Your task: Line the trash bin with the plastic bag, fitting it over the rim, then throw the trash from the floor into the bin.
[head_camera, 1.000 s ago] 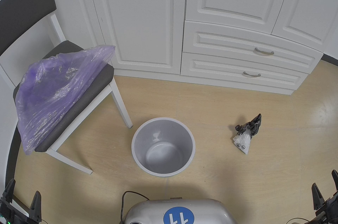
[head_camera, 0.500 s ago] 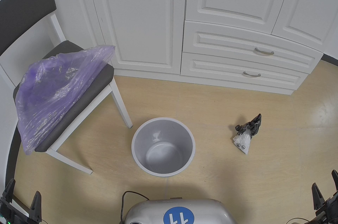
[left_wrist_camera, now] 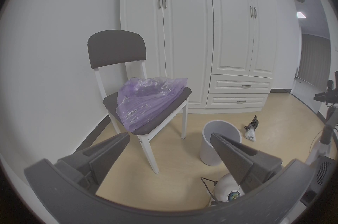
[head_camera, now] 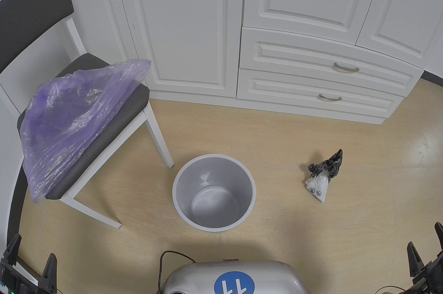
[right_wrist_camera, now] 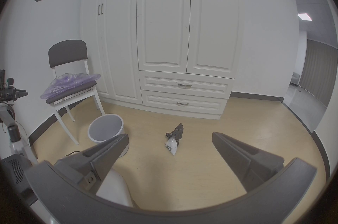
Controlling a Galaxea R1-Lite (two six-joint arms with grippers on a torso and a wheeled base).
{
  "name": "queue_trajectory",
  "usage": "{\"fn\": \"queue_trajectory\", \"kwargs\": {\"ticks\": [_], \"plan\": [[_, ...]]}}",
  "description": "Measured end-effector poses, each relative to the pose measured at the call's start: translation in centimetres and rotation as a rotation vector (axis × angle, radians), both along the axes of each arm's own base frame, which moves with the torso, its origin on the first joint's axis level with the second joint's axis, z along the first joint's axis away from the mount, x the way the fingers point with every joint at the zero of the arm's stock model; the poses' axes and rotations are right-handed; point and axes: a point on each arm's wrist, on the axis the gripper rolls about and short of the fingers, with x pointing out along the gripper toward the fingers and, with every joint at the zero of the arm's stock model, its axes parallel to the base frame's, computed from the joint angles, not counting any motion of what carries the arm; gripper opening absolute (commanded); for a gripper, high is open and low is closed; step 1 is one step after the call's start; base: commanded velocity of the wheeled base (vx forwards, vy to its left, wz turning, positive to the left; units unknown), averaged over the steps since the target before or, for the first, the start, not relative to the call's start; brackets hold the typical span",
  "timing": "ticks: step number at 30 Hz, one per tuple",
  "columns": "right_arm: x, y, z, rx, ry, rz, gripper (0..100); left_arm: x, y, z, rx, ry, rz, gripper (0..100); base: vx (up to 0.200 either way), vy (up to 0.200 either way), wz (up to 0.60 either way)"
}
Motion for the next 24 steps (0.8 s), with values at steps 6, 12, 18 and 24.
{"fn": "queue_trajectory", "kwargs": {"ticks": [6, 12, 18, 24], "plan": [[0.00, 0.01, 0.04, 0.017, -0.003, 0.006, 100, 0.00, 0.00, -0.03, -0.012, 0.003, -0.001, 100, 0.000, 0.000, 0.00], [0.00, -0.02, 0.04, 0.064, -0.002, -0.002, 100, 0.00, 0.01, -0.04, -0.033, 0.005, 0.004, 100, 0.000, 0.000, 0.00], [0.00, -0.02, 0.01, 0.021, -0.001, -0.006, 100, 0.00, 0.01, -0.03, -0.019, 0.004, 0.005, 100, 0.000, 0.000, 0.00], [0.00, 0.00, 0.02, 0.010, -0.002, -0.002, 100, 0.00, -0.01, 0.01, 0.000, 0.000, -0.001, 100, 0.000, 0.000, 0.00]]}}
